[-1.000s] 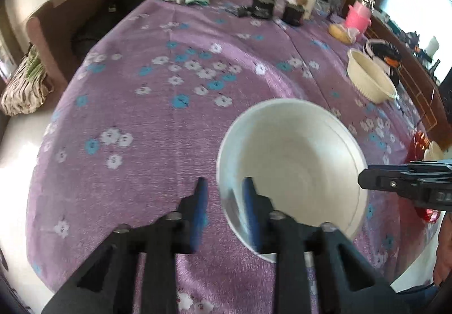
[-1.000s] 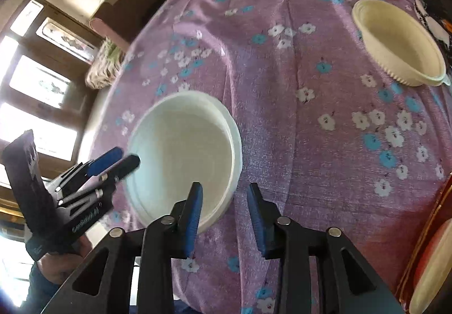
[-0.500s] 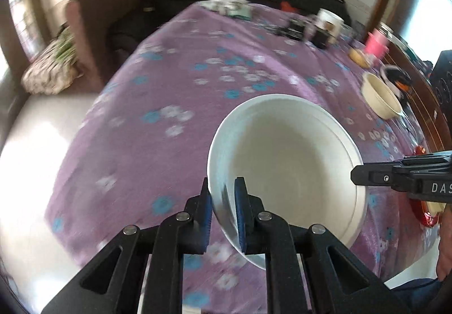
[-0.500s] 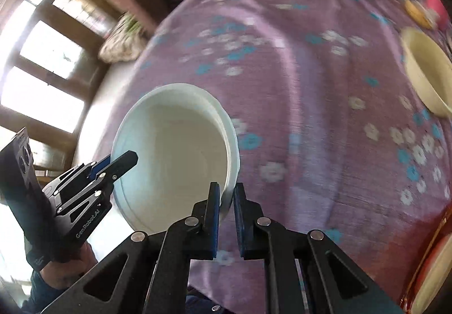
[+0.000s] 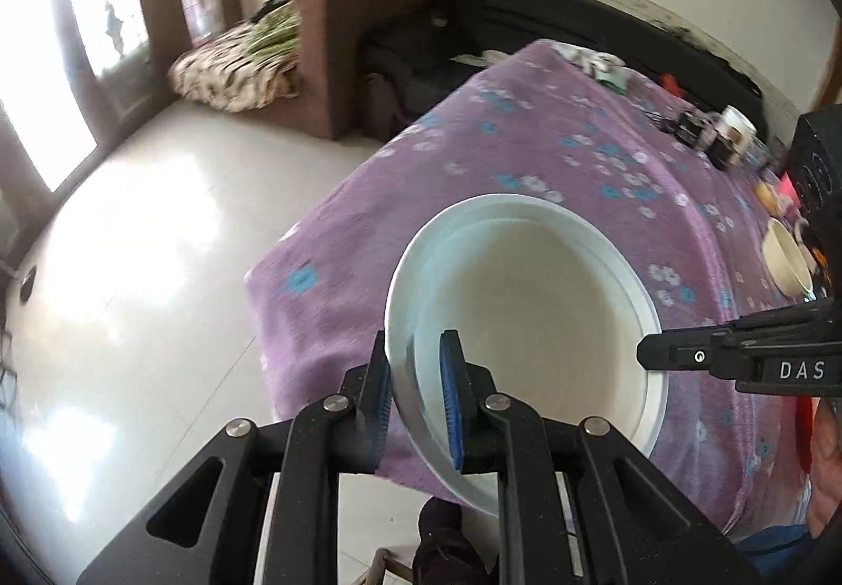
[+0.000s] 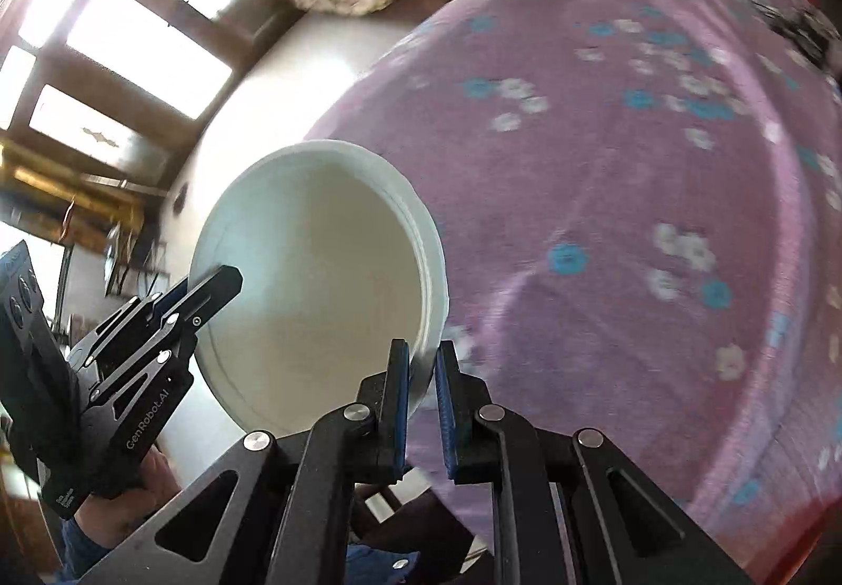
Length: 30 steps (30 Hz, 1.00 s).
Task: Organize plates and bowls
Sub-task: 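Carry the white bowl with the left gripper over the red plate stack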
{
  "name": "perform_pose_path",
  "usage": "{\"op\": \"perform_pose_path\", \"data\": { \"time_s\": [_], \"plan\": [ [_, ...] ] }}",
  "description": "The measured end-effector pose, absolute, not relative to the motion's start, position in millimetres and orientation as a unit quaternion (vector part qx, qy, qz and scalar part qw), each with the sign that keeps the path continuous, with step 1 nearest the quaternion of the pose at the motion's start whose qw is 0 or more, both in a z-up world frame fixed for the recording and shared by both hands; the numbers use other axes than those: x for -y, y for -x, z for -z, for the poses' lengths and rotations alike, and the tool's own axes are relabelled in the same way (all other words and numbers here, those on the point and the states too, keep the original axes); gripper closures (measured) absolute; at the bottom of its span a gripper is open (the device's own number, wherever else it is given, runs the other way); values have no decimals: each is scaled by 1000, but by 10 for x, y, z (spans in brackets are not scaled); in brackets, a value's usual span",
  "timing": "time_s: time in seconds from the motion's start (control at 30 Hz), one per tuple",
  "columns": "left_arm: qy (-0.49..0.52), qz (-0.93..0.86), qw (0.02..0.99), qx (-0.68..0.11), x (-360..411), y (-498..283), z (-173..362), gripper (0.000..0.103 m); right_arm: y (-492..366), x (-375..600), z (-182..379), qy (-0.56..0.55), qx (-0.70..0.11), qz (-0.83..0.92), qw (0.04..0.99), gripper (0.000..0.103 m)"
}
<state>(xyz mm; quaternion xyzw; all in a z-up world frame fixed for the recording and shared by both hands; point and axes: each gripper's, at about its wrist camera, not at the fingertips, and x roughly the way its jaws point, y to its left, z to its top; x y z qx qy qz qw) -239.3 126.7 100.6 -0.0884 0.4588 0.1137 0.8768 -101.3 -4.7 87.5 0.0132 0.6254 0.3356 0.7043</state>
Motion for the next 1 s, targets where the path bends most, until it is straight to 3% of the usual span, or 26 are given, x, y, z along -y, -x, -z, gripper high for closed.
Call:
{"op": "perform_pose_path", "data": {
  "time_s": [0.33,1.0],
  "plan": [
    [78,-110,883,-450,-1109,2461,-1118,88,1184,40,-931,-13,-622,-346,703,91],
    [-21,51,891,-451,415,2021,-1284,88,1483,1708,-1204,-136,-603,-231,752,91]
  ]
}}
